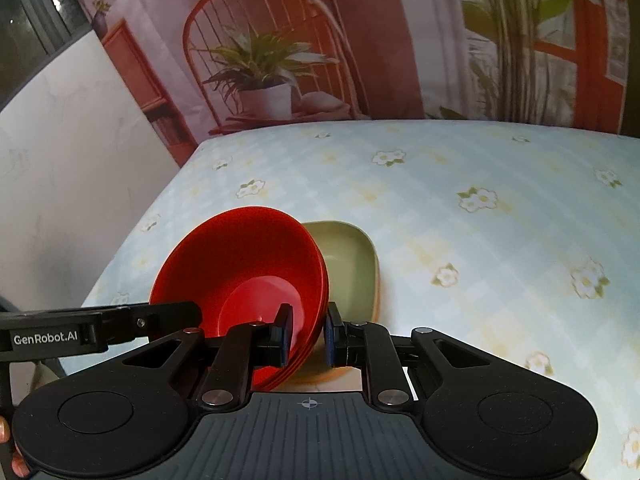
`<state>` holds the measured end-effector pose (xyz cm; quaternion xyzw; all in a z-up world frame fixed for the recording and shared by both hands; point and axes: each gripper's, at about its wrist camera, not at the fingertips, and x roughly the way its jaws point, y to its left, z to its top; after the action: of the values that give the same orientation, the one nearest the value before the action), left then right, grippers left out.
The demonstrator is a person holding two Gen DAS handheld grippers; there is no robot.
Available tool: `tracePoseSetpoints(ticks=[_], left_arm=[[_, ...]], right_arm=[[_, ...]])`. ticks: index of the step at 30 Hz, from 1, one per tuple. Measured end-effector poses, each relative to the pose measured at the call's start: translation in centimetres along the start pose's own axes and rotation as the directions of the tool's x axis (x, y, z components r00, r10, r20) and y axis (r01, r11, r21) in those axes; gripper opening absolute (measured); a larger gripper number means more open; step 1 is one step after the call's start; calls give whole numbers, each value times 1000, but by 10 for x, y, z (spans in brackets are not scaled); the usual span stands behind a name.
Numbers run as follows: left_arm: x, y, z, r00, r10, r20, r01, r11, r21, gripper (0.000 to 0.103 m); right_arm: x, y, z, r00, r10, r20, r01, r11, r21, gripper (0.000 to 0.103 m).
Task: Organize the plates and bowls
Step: 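Carry the red bowls with the left gripper and lower them onto the plate stack, then open the left gripper off the red bowls and lift both grippers away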
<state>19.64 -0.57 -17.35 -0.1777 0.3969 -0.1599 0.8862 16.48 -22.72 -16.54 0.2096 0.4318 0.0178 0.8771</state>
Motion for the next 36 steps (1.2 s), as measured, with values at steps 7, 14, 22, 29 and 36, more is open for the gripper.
tracePoseSetpoints(ticks=[7, 14, 22, 29, 36], left_arm=[[17, 7, 7, 999, 29, -39, -28, 1000, 9, 24], [26, 8, 4, 997, 45, -59, -44, 999, 15, 24], [30, 7, 3, 995, 64, -70, -62, 998, 27, 24], [33, 2, 3, 994, 85, -68, -81, 995, 59, 24], [25, -7, 3, 994, 102, -25, -98, 988, 118, 39]], right_arm=[[25, 1, 13, 999, -22, -28, 22, 1000, -3, 16], [36, -2, 13, 998, -42, -37, 42, 999, -24, 16], [43, -4, 8, 997, -55, -47, 54, 998, -20, 16], [45, -3, 6, 997, -60, -48, 58, 998, -31, 17], [39, 4, 6, 995, -99, -14, 98, 992, -73, 24]])
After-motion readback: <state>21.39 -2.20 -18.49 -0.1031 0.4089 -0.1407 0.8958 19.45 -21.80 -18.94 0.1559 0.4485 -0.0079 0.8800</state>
